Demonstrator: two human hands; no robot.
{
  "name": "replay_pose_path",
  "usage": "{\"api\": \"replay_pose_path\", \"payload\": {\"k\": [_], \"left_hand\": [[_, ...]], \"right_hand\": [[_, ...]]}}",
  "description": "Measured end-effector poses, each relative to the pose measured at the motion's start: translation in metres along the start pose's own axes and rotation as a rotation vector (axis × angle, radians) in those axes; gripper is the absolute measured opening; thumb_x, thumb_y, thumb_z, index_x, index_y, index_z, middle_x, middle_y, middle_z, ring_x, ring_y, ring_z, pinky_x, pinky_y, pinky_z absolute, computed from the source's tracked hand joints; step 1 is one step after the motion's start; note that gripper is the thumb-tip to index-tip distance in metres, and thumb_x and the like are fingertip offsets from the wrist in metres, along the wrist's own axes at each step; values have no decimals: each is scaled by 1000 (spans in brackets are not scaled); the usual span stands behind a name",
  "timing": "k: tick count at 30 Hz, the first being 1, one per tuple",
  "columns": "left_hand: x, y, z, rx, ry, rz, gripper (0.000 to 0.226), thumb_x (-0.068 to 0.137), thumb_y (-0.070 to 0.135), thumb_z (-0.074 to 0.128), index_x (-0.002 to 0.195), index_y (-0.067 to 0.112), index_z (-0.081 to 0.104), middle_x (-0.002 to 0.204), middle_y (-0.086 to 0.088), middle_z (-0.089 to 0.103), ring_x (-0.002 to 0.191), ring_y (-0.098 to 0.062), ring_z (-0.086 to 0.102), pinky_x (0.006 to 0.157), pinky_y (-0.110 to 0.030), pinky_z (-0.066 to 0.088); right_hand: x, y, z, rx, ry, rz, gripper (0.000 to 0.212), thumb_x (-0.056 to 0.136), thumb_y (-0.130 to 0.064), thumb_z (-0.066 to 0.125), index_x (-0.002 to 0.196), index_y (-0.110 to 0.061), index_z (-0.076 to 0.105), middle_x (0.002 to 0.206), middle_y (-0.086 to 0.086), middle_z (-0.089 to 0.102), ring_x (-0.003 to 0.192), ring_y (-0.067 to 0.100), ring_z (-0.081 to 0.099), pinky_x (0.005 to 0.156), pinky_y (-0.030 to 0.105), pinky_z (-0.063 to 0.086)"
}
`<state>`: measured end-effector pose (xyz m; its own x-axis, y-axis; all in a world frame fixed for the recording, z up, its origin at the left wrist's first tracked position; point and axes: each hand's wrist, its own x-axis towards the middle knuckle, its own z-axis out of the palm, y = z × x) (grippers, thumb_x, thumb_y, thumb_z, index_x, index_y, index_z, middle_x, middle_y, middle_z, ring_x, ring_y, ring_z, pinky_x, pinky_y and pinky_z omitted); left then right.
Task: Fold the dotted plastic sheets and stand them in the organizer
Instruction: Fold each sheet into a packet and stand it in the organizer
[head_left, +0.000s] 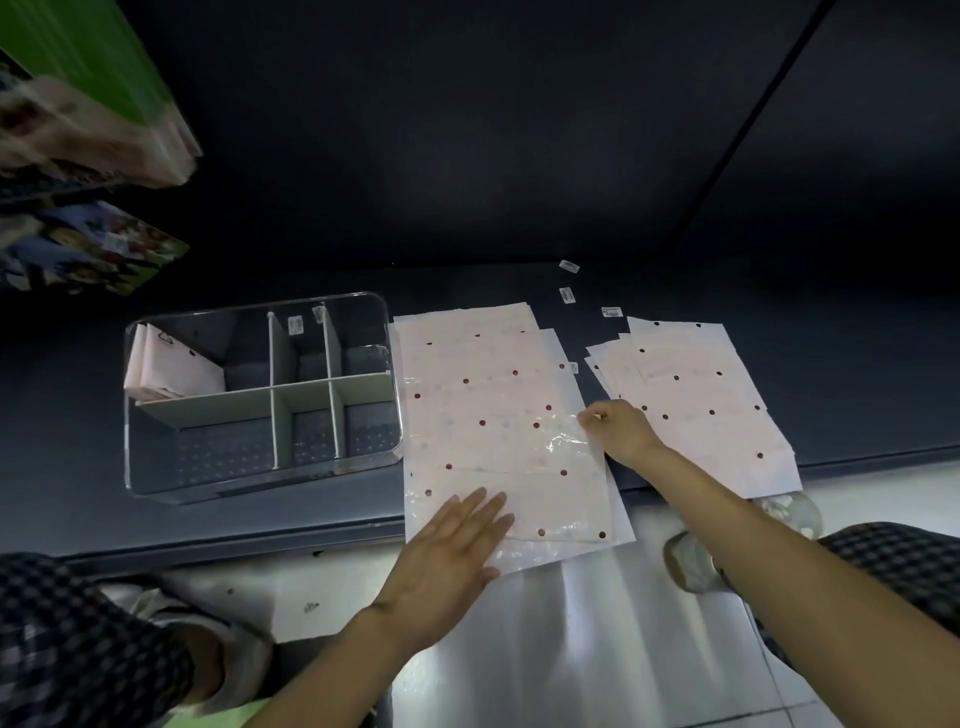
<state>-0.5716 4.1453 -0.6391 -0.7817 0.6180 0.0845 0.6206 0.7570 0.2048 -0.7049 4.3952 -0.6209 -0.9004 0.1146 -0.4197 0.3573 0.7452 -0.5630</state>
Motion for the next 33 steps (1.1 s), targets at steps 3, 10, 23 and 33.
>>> {"api": "replay_pose_path", "payload": {"k": [3,10,23,33], "left_hand": [[-7,-3,7,84,-60,21,64,77,52,70,132,22,56,140,2,50,129,-16,47,100,-39,46],[-9,-10,10,122,-78,20,58,76,53,70,129,35,57,137,1,54,125,-18,52,96,-42,48],[15,-34,5,-156,-144,-211,58,93,47,49,145,26,35,155,4,25,141,-16,23,114,-31,18],[46,-50,-26,-464,140,-427,38,94,22,57,132,23,53,124,0,62,113,-18,57,93,-30,46]], "right_hand": [[-12,-1,6,-248,187,-130,19,95,-16,45,101,-10,62,103,10,63,98,28,56,72,29,40],[-89,16,57,-737,177,-957,53,75,-31,77,121,-10,63,127,5,62,115,19,60,94,34,51],[-78,52,20,-652,-147,-764,54,93,-8,48,145,-17,34,153,-4,26,143,10,21,115,13,3],[-31,18,-12,216,-138,-246,14,91,-23,61,77,-20,62,77,-9,60,77,12,54,69,19,41]]}}
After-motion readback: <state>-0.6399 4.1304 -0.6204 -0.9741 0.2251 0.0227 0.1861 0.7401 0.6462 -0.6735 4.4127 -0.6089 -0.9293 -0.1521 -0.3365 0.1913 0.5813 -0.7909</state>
